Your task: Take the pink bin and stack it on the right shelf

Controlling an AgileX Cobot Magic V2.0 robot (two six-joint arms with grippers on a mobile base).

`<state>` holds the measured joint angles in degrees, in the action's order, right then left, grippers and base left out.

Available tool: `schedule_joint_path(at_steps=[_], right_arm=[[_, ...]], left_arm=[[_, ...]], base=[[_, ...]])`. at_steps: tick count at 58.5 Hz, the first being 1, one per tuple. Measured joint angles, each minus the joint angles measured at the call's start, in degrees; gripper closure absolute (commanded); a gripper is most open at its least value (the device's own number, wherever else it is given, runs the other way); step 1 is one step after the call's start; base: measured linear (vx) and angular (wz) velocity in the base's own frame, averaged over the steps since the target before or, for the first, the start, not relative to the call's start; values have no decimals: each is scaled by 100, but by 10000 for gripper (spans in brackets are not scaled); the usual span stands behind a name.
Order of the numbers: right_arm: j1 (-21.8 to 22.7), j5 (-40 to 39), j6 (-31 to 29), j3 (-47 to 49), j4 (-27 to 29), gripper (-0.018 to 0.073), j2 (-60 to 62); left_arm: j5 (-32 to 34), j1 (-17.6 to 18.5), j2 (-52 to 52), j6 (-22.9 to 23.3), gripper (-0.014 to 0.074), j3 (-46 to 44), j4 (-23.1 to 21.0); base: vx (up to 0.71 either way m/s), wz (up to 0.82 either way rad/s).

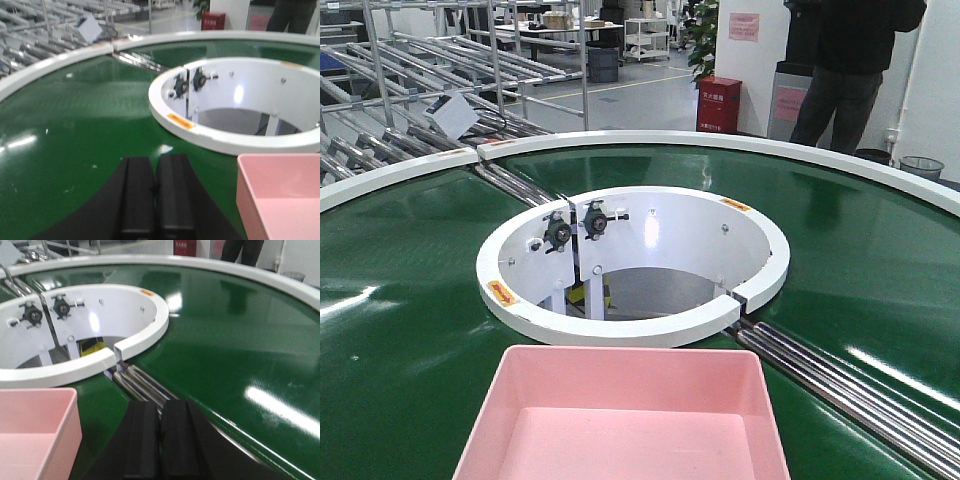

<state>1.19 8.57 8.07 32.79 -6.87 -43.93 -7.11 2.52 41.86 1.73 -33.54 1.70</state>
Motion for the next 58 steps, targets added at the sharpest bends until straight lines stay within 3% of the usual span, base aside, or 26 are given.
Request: schedule_joint_path(at_steps=[6, 13, 23, 36, 44, 58], right_arm=[[0, -5, 0, 0, 0, 207, -189], [0, -5, 51, 0, 77, 154, -419], [-192, 590, 36, 445, 179, 155, -1085], [-1254, 1875, -110, 2123, 255, 155, -2744], [-1657, 2571, 1, 3053, 423, 155, -3921], [-1782, 3151, 444, 3950, 603, 155, -5301]], left_arm=[[0, 0, 95, 0, 209, 0, 0], [-51, 0, 252, 45, 159, 0, -18], [-524, 101, 816, 95, 157, -275, -18], [-1557, 791, 2273, 95, 157, -1875, -45], [-2193, 1192, 3287, 95, 157, -2828, -87], [-2936, 1450, 4704, -89, 157, -3678, -834]], base=[[0, 0], [0, 0], [0, 0], [0, 0], [0, 0], [0, 0]])
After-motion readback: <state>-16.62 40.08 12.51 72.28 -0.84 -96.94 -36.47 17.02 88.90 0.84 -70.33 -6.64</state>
